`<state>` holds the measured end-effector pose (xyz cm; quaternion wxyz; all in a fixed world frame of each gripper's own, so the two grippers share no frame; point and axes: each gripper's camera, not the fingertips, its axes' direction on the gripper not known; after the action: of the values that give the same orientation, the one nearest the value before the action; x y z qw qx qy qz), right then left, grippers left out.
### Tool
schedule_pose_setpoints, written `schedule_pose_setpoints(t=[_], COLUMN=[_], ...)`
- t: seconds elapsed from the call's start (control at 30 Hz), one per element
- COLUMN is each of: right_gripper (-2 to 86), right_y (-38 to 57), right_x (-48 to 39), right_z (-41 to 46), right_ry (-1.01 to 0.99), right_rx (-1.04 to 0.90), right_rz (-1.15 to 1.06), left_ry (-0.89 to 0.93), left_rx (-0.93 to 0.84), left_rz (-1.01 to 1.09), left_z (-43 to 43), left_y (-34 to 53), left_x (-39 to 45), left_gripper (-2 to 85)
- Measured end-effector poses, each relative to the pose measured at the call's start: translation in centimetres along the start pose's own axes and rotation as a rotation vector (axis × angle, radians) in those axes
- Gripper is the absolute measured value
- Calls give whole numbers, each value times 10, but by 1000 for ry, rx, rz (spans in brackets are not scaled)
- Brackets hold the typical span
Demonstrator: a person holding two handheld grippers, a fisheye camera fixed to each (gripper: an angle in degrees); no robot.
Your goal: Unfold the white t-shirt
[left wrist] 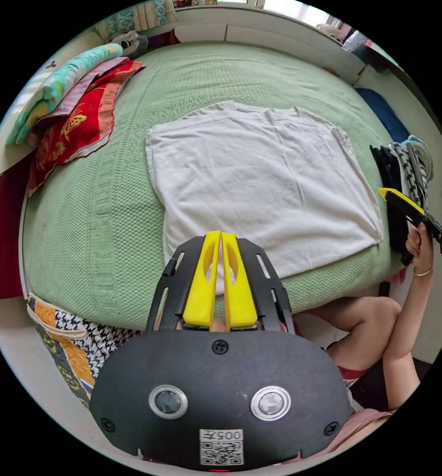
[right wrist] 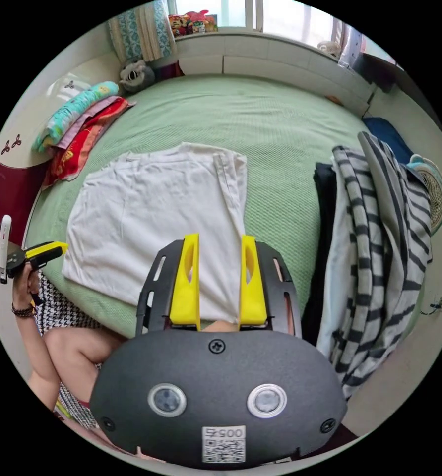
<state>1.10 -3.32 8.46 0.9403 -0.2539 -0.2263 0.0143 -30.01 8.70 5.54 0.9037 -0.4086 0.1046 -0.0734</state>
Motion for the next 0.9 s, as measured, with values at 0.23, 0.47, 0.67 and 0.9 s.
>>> schedule_pose_setpoints(t=[0.23, 0.47, 0.67, 0.9], right_gripper=[138, 130, 96, -8], right_y=[-5, 0, 10, 29], right_x=[-7, -15, -10, -7], right_z=[4, 18, 26, -9], right_ry=[67, 109, 157, 184], right_rx=[151, 150, 93, 142], right_rz=[77, 113, 195, 198], left_ry=[33, -22, 22, -15], left_rx=[76, 98, 165, 205], left_rz=[-46, -78, -158, -248], left_z=[-4, -13, -27, -40], left_y=[-10, -7, -1, 10], left_x=[-18, -42, -85, -116], left_gripper=[5, 44, 109, 115])
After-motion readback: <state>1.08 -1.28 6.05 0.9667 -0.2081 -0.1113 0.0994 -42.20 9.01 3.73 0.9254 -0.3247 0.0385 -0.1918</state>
